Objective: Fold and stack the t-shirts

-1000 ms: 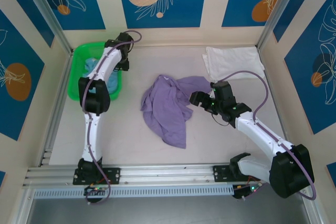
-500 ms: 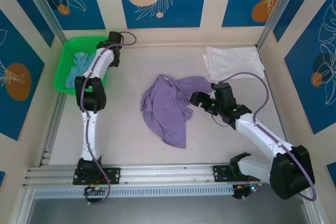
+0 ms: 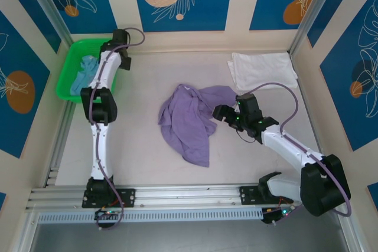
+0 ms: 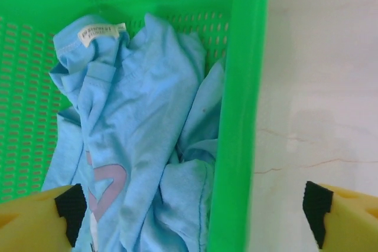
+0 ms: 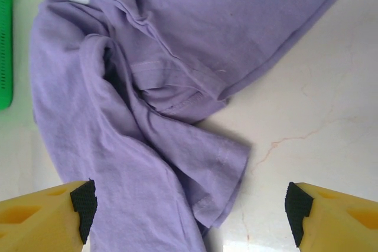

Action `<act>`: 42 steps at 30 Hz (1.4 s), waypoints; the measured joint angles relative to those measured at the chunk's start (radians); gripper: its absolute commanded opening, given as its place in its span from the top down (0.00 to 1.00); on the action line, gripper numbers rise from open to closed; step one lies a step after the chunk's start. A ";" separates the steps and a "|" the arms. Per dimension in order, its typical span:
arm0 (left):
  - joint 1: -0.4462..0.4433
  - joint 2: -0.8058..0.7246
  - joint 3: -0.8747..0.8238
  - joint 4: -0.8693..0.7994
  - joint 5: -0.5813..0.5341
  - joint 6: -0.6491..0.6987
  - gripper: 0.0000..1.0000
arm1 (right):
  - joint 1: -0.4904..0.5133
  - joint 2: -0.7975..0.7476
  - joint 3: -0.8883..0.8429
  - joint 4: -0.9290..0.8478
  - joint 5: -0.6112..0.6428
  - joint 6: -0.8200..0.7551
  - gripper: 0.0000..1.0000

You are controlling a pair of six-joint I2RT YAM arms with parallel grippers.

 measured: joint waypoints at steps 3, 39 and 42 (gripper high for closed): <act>-0.030 -0.069 0.004 -0.070 0.051 -0.093 0.00 | -0.002 0.016 0.021 -0.045 0.027 0.006 0.18; -1.026 -0.721 -1.415 0.518 0.615 -1.078 0.09 | -0.287 0.502 0.426 -0.217 0.086 -0.006 0.29; -1.036 -0.681 -1.359 0.485 0.585 -1.086 0.20 | -0.287 0.592 0.513 -0.229 0.076 -0.023 0.32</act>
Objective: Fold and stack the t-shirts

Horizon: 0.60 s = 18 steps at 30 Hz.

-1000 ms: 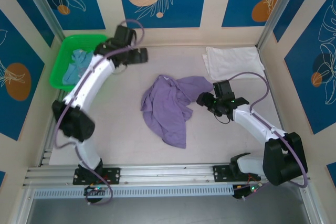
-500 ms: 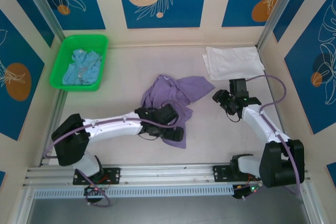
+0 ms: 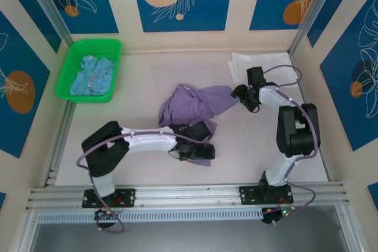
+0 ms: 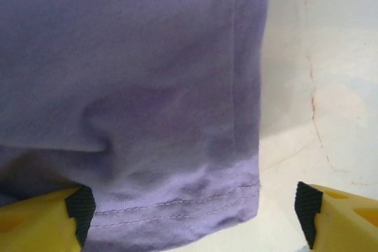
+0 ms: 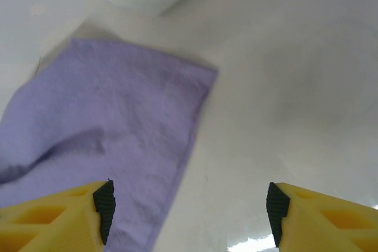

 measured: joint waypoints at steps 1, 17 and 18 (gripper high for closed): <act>-0.003 0.017 0.018 -0.012 -0.013 0.002 0.25 | 0.000 0.026 0.024 -0.006 -0.006 -0.004 0.33; -0.018 0.043 0.037 -0.079 -0.241 0.082 1.00 | -0.004 0.260 0.236 -0.100 -0.060 -0.029 0.81; -0.018 0.033 0.025 -0.075 -0.252 0.085 1.00 | -0.006 0.266 0.239 -0.101 -0.067 -0.026 0.85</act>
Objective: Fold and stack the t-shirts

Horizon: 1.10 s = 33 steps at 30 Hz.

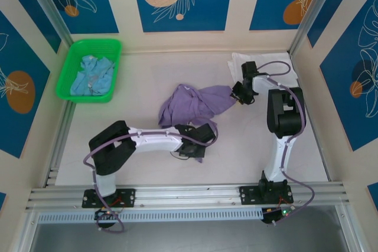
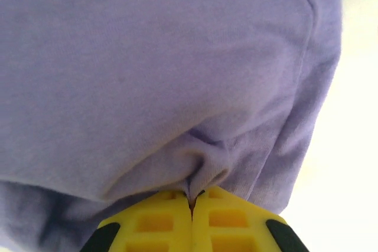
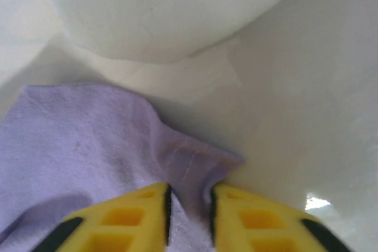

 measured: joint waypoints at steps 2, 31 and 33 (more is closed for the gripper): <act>0.000 -0.029 -0.033 -0.002 -0.020 0.003 1.00 | -0.002 0.001 0.000 0.003 -0.017 -0.006 0.91; 0.586 -0.856 0.288 -0.308 -0.163 0.322 1.00 | -0.122 -1.083 -0.318 0.124 -0.111 0.035 1.00; 0.591 -0.859 0.336 -0.307 -0.169 0.345 1.00 | -0.142 -1.128 -0.314 0.114 -0.121 0.042 1.00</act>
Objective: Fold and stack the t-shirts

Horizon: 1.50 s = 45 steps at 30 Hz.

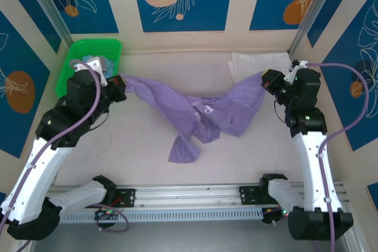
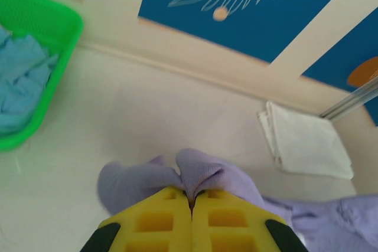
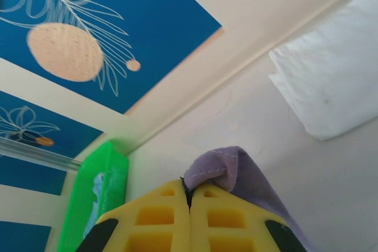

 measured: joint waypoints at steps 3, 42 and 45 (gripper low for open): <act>0.018 0.003 0.045 -0.001 -0.012 0.025 1.00 | -0.020 -0.037 0.014 -0.028 -0.004 0.004 1.00; 0.209 1.016 1.161 0.082 0.669 0.118 0.93 | -0.011 -0.072 0.153 -0.143 -0.039 0.010 1.00; 0.263 1.028 1.133 0.140 0.677 0.067 0.29 | 0.001 -0.078 0.141 -0.143 -0.005 0.010 1.00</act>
